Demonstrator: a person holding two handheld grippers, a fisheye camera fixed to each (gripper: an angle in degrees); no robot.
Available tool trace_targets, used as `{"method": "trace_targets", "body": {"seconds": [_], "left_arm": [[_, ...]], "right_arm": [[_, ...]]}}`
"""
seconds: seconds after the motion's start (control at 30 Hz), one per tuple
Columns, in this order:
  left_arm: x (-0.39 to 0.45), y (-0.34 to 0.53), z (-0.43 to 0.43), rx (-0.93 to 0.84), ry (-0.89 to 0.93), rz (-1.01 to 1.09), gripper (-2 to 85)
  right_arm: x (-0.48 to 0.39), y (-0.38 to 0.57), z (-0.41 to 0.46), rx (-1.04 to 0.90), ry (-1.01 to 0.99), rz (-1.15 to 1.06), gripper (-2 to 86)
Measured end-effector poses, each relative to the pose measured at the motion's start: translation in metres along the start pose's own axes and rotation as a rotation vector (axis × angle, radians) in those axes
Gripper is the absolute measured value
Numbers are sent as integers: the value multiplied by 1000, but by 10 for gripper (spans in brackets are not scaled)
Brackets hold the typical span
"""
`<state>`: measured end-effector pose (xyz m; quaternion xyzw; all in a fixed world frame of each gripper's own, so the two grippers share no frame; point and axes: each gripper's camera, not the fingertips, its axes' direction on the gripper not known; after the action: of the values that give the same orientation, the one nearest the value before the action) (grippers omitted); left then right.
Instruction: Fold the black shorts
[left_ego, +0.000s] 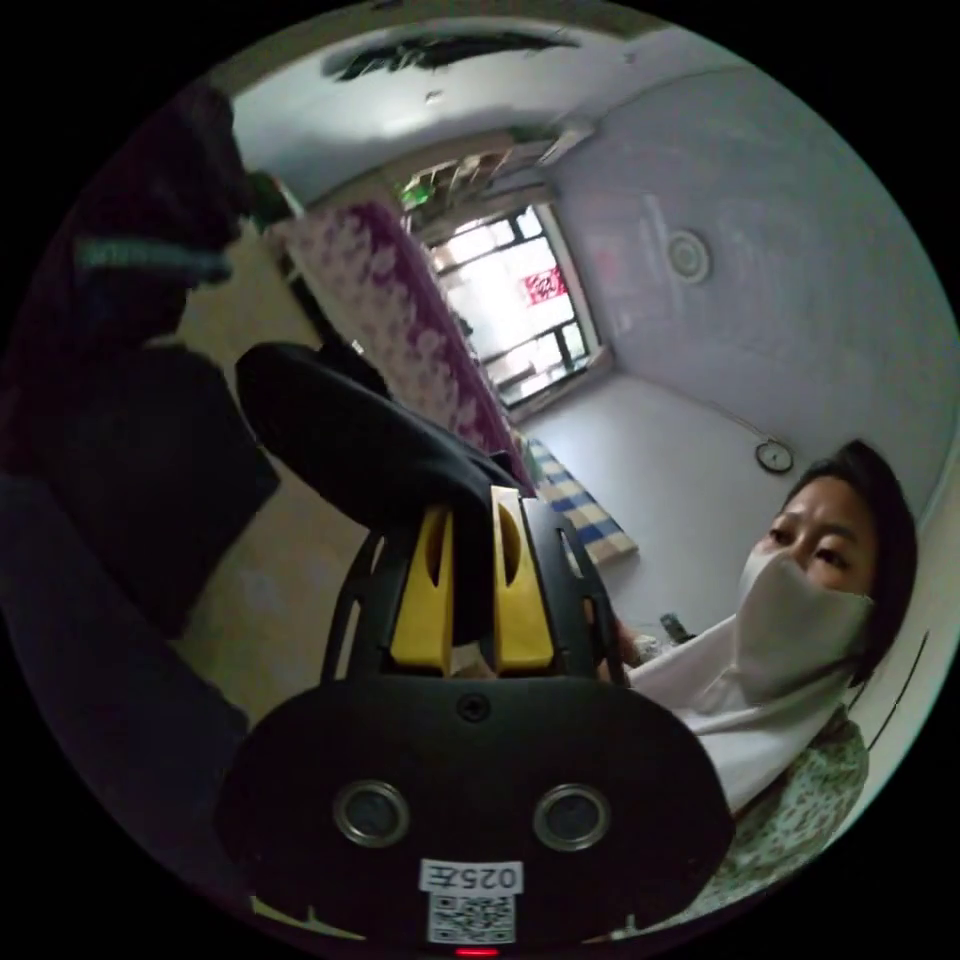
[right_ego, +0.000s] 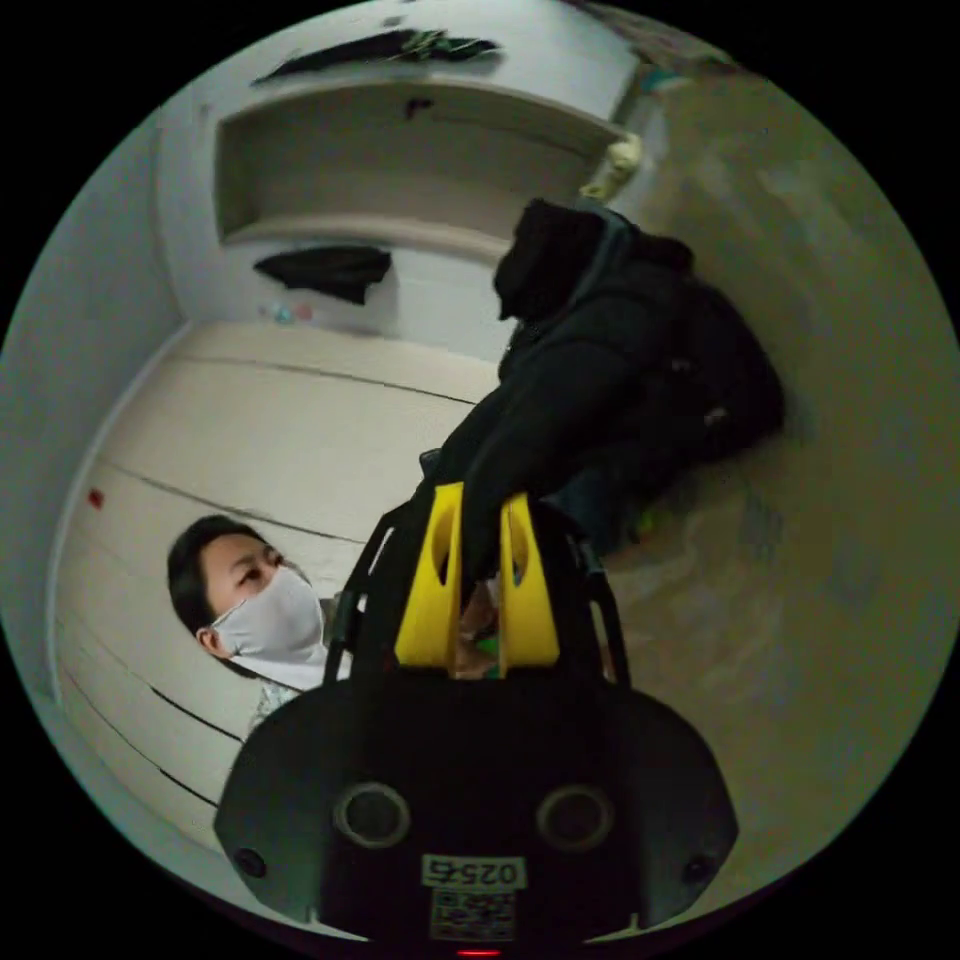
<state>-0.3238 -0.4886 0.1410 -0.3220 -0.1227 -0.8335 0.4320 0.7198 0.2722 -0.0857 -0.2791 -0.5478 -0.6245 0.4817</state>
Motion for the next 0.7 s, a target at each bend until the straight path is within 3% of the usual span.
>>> {"method": "trace_targets", "body": {"seconds": [0.13,0.27,0.37,0.47,0.63,0.7], "left_arm": [[8,-42,-41,172,-114,52,17],[-78,-32,-41,181,-304,-230,21],[-162,-4,-26,97,-493,-466,24],[-163,12,-32,157,-348,-468,17],[-93,9,-24,193,-635,-294,-8],[-74,-9,-4,185,-606,-105,-8]], "right_arm": [[-30,-84,49,-112,153,-145,69],[6,-126,129,-248,540,-249,78],[73,-128,189,-383,728,-26,78],[77,-115,194,-276,632,18,61],[16,-78,170,129,553,-117,-2],[-6,-69,181,259,499,-224,-6]]}}
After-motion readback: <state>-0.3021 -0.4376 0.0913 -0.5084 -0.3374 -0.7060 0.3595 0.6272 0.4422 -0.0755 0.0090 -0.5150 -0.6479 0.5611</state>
